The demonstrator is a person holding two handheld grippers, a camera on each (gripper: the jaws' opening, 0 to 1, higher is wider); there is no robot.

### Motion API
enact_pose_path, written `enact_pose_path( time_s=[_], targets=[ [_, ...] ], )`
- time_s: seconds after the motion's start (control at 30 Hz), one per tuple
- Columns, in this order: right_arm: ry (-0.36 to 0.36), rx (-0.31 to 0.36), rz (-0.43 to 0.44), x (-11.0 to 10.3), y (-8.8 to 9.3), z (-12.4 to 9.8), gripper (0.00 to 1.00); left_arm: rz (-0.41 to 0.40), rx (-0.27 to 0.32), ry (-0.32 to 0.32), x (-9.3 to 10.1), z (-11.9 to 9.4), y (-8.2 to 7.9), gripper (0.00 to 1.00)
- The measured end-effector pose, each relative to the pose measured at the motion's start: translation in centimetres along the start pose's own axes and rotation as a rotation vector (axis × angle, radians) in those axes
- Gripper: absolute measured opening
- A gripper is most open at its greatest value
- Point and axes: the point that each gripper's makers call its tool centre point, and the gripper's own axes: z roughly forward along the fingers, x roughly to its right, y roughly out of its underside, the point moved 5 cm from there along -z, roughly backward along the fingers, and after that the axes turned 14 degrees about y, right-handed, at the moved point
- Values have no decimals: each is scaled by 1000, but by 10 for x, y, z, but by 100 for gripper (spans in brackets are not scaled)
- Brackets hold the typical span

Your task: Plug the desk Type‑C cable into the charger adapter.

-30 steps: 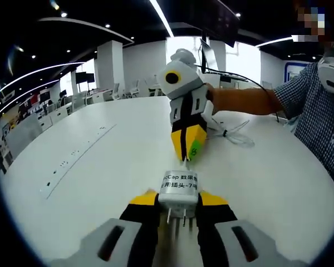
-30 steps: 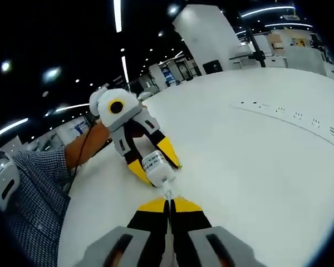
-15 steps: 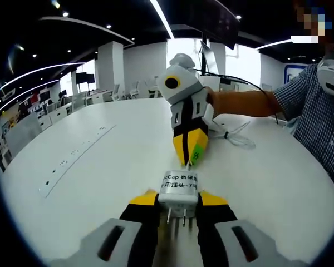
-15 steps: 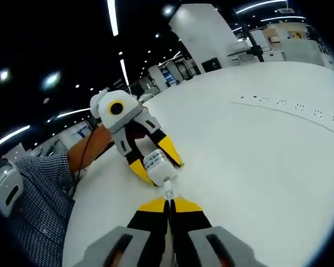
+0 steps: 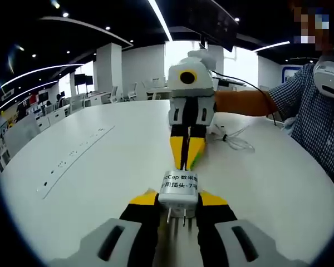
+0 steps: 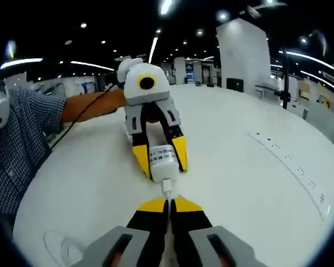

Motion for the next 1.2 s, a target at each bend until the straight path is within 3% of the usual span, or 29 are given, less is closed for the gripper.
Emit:
enact_pose_path(
  time_s=[0.2, 0.57, 1.0, 1.2],
  targets=[
    [-10, 4, -33, -9, -2, 4, 6, 3, 6, 5, 0, 0, 0, 26],
    [-45, -12, -110, -2, -5, 7, 5, 6, -1, 7, 1, 1, -1, 26],
    [-64, 8, -39, 1, -3, 7, 4, 30, 12, 25, 9, 7, -4, 25],
    [-67, -7, -53, 1, -4, 6, 4, 19, 11, 28, 15, 13, -7, 25]
  ],
)
